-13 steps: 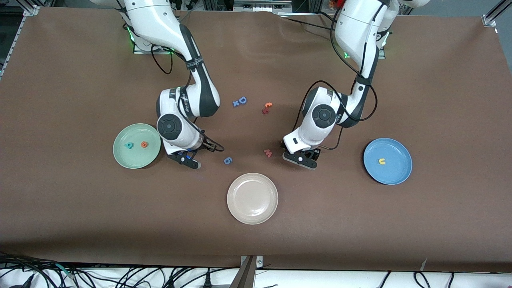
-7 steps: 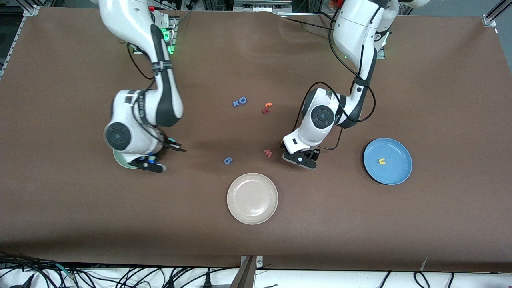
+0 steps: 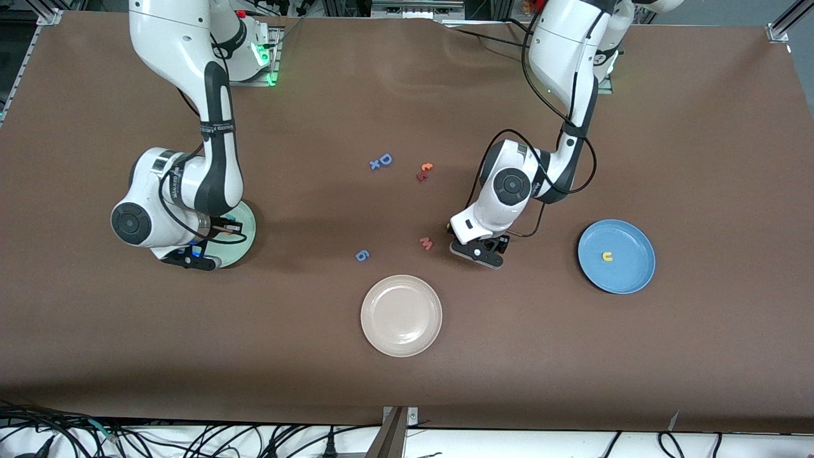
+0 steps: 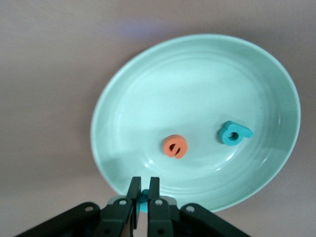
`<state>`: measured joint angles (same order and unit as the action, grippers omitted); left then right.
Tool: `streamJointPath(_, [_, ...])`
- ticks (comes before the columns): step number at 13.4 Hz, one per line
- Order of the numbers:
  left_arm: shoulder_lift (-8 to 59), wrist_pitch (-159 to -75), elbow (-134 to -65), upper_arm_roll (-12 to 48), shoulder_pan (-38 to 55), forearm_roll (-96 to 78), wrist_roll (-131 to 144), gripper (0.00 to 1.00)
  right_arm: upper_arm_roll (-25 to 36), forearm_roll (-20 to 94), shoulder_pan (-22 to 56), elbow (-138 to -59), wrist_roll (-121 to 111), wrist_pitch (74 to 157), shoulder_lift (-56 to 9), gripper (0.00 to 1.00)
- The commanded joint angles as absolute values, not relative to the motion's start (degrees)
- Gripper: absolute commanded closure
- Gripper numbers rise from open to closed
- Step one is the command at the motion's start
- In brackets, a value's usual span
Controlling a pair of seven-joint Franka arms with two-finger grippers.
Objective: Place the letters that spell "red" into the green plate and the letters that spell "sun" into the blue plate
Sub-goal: 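Drop the r on the green plate while the left gripper reaches green u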
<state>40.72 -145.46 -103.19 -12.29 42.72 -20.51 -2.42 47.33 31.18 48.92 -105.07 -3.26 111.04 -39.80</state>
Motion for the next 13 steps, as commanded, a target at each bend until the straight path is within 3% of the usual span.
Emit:
streamJointPath(1, [38.5, -144.8, -105.7, -13.2, 44.0, -22.0, -2.6, 0.0, 47.5, 31.9, 49.5, -107.0, -5.2, 113.1, -40.0, 0.82])
streamJointPath(2, [38.5, -144.8, -105.9, -13.2, 44.1, -22.0, -2.5, 0.0, 47.5, 31.9, 49.6, -107.0, -5.2, 113.1, -40.0, 0.66])
streamJointPath(3, [38.5, -144.8, -106.0, -13.2, 44.1, -22.0, -2.5, 0.0, 47.5, 31.9, 49.7, -107.0, -5.3, 113.1, -40.0, 0.29])
streamJointPath(4, [38.4, -144.8, -106.2, -13.2, 44.1, -22.0, -2.5, 0.0, 47.5, 31.9, 49.7, -106.5, -5.3, 113.1, -40.0, 0.13])
streamJointPath(6, [37.9, -144.8, -106.9, -13.1, 44.2, -21.9, -2.6, 0.0, 47.7, 31.9, 49.9, -105.3, -5.3, 112.6, -39.5, 0.02])
streamJointPath(9, [37.3, -144.8, -107.5, -13.1, 44.2, -21.9, -2.5, 0.0, 50.3, 31.8, 50.2, -101.2, -5.3, 110.8, -38.1, 0.01])
streamJointPath(13, [37.3, -144.8, -108.3, -13.2, 45.0, -21.9, -2.5, 0.0, 56.1, 31.7, 50.2, -90.4, -4.4, 100.8, -38.1, 0.01])
